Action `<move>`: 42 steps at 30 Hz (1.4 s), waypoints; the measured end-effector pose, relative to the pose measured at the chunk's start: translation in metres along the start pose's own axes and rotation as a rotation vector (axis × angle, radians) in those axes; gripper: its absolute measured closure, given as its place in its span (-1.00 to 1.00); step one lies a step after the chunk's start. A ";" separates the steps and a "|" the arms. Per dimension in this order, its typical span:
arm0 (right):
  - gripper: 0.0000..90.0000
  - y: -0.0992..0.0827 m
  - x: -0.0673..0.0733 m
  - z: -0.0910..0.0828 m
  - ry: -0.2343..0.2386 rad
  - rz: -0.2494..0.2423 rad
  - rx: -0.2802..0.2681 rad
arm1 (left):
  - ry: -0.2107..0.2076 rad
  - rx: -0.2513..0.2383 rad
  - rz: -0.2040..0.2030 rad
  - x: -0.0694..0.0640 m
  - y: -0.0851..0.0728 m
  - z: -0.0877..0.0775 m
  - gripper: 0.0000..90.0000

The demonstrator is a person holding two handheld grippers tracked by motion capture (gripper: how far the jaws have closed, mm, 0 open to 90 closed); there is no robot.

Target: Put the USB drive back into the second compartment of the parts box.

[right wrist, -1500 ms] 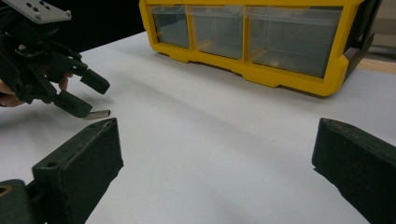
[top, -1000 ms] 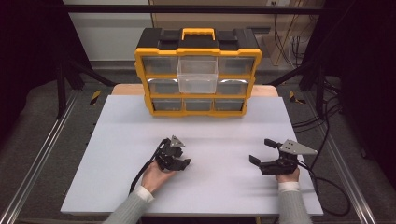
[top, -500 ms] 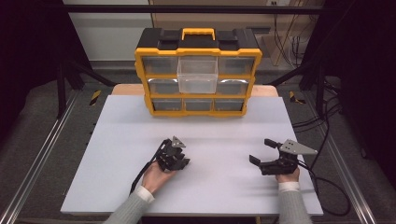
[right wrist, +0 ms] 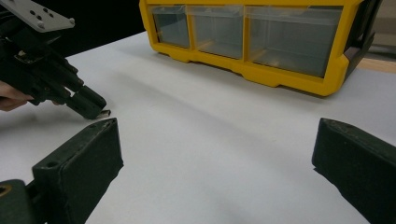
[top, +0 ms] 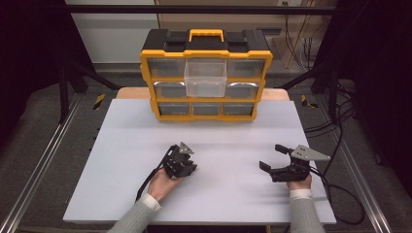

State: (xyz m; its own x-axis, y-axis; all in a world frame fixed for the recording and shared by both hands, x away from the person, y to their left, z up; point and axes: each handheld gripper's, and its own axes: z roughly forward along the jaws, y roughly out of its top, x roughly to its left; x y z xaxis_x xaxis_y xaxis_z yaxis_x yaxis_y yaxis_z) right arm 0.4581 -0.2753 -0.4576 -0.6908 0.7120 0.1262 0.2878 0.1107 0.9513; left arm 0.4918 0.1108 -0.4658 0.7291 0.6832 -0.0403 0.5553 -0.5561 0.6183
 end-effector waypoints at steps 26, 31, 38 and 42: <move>-0.95 0.000 0.000 0.000 -0.001 -0.001 -0.001 | -0.018 -0.026 -0.009 0.005 0.000 -0.007 0.75; -0.95 0.000 0.000 0.000 -0.003 0.000 0.001 | -0.024 -0.038 -0.012 0.006 0.002 -0.013 0.75; -0.96 0.000 0.000 0.000 -0.002 0.001 0.001 | -0.029 -0.057 -0.015 0.007 0.002 -0.021 0.75; -0.96 0.000 0.000 0.000 -0.002 0.002 0.001 | -0.030 -0.067 -0.011 0.008 0.003 -0.025 0.75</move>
State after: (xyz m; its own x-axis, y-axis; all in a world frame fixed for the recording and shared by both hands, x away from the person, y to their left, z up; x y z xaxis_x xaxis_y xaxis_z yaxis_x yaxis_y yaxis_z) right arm 0.4583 -0.2751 -0.4579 -0.6890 0.7134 0.1280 0.2904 0.1099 0.9506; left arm 0.4887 0.1265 -0.4445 0.7354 0.6740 -0.0706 0.5361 -0.5148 0.6690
